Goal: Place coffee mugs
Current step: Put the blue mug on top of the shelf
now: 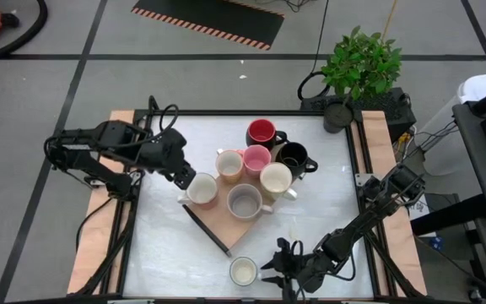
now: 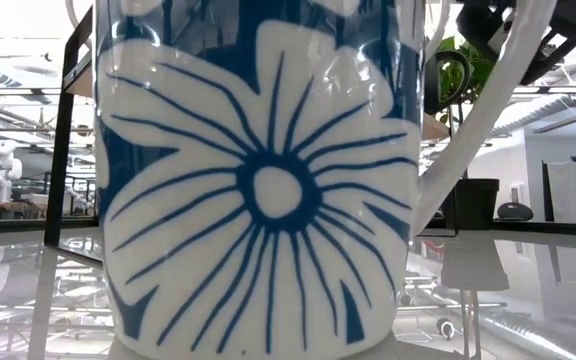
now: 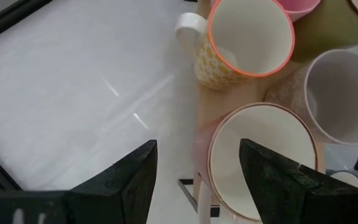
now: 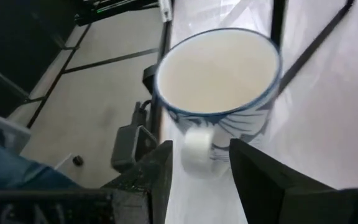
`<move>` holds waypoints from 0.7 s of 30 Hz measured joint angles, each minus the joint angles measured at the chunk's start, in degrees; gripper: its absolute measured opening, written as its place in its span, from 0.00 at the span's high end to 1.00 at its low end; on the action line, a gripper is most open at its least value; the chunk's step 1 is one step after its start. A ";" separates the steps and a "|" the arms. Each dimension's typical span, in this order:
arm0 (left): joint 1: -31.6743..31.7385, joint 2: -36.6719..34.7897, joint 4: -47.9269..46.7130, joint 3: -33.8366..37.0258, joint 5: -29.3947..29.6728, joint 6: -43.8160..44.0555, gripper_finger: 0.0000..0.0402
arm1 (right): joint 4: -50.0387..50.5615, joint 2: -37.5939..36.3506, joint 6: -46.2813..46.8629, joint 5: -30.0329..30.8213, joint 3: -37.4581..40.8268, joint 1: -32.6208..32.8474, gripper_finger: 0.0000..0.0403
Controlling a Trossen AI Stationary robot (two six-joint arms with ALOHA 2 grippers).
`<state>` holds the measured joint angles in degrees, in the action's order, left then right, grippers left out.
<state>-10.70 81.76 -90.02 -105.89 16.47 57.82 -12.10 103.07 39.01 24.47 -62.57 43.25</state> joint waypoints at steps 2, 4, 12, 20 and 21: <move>-0.48 0.00 0.00 0.00 0.00 0.41 0.42 | 0.28 0.00 0.14 1.81 0.00 0.02 0.64; -1.10 0.00 0.00 0.00 0.00 0.84 0.42 | 0.24 0.00 -0.83 2.58 0.01 -0.03 0.64; -2.25 0.00 0.02 -0.01 1.44 1.22 0.42 | -0.09 0.00 0.79 -0.89 0.04 -0.12 0.64; -2.25 0.00 0.02 -0.02 2.94 1.03 0.42 | -0.74 1.16 0.81 -0.50 0.04 -0.21 0.64; -2.25 0.00 0.00 -0.02 3.05 1.03 0.42 | -1.41 1.87 0.82 -0.69 0.06 -0.34 0.64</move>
<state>-12.95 81.76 -90.01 -105.91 19.52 58.85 -13.51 104.94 39.83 23.77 -62.51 42.91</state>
